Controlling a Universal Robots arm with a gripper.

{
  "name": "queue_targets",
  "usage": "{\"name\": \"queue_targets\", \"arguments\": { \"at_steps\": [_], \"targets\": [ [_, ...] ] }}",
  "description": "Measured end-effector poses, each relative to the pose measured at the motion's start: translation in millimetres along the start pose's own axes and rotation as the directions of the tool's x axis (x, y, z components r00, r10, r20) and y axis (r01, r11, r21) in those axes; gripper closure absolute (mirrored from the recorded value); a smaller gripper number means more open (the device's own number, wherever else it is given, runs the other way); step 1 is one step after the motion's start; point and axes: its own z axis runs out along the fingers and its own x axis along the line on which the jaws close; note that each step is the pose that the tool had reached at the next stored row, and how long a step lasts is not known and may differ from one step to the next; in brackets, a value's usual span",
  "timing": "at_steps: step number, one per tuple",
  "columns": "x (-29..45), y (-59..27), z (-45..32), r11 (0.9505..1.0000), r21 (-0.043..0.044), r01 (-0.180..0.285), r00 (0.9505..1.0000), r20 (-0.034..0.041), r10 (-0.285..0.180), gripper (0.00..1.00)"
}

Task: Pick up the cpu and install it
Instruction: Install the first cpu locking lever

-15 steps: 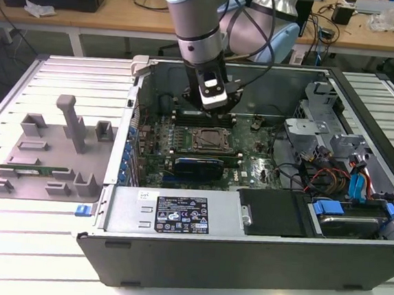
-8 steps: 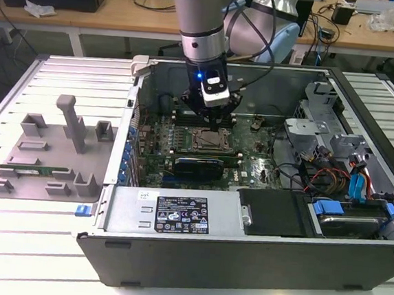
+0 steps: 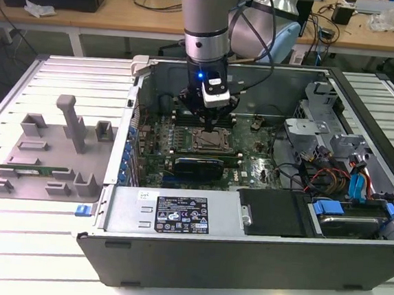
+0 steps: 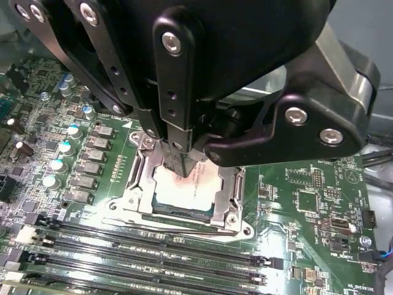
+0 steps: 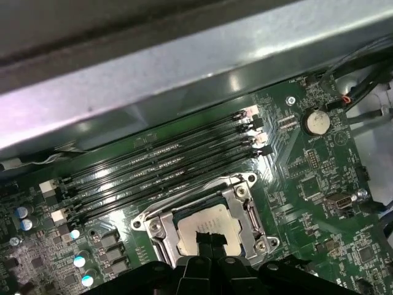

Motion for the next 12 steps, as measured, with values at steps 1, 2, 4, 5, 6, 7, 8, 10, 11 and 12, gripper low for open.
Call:
{"name": "queue_targets", "arguments": {
  "at_steps": [1, 2, 4, 5, 6, 7, 8, 10, 11, 12],
  "targets": [
    [0.0, 0.1, 0.1, 1.0000, -0.0006, 0.004, 1.0000, 0.0000, -0.004, 0.89],
    [-0.1, 0.1, 0.2, 0.9999, -0.0022, 0.014, 0.9999, 0.0001, -0.014, 0.89],
    [-0.1, 0.1, 0.6, 0.9982, -0.0082, 0.060, 0.9982, -0.0001, -0.060, 0.89],
    [-0.1, 0.2, 0.7, 0.9971, -0.0097, 0.075, 0.9972, -0.0008, -0.075, 0.89],
    [-0.1, 0.1, 1.1, 0.9944, -0.0119, 0.105, 0.9945, -0.0042, -0.105, 0.89],
    [-0.2, 0.1, 1.4, 0.9923, -0.0105, 0.124, 0.9923, -0.0095, -0.124, 0.89],
    [-0.3, 0.2, 1.8, 0.9906, -0.0080, 0.137, 0.9905, -0.0152, -0.137, 0.89],
    [-1.4, 0.7, 2.4, 0.9869, -0.0004, 0.162, 0.9865, -0.0274, -0.162, 0.89],
    [-2.1, 0.9, 2.6, 0.9852, 0.0016, 0.171, 0.9847, -0.0325, -0.171, 0.89],
    [-2.8, 1.1, 2.8, 0.9838, 0.0024, 0.179, 0.9832, -0.0367, -0.179, 0.89]
  ]
}}
